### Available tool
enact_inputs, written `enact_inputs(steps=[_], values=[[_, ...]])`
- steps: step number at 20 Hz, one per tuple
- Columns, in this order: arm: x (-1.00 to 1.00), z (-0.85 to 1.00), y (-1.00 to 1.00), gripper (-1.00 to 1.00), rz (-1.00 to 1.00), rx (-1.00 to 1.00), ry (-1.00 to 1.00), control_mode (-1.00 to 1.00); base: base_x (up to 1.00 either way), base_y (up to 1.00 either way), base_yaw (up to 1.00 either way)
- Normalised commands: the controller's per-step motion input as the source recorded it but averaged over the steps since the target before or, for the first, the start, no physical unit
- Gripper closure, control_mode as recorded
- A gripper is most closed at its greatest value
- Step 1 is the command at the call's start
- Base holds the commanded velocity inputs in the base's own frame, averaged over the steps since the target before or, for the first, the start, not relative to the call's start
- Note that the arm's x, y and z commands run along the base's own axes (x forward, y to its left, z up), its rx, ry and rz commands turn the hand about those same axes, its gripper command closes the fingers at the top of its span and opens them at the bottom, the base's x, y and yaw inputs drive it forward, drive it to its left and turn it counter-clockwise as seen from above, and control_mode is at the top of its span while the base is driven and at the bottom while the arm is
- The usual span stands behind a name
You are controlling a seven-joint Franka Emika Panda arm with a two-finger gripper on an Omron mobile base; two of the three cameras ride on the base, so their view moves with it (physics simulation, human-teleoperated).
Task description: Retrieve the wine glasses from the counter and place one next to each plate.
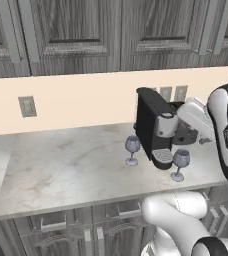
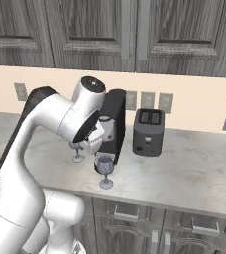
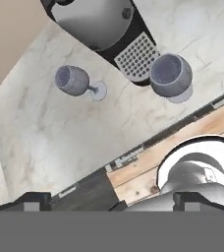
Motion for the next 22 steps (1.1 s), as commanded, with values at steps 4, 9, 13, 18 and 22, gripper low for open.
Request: enact_inputs(steps=[4,9,13,18,22], values=[[0.00,0.00,-0.60,-1.00,0.00,0.33,0.31,-1.00,0.00,0.00,0.00],[0.00,0.00,-0.61,-1.00,-0.01,0.15,0.39,-1.00,0.00,0.00,0.00],[0.00,-0.08,-0.56,-1.00,-0.08,0.10,0.45,-1.00,0.00,0.00,0.00],[-0.01,-0.19,-0.48,-1.00,-0.11,0.13,0.28,-1.00,0.00,0.00,0.00],[0.00,-0.28,-0.25,-1.00,-0.11,0.05,0.21,-1.00,0.00,0.00,0.00]])
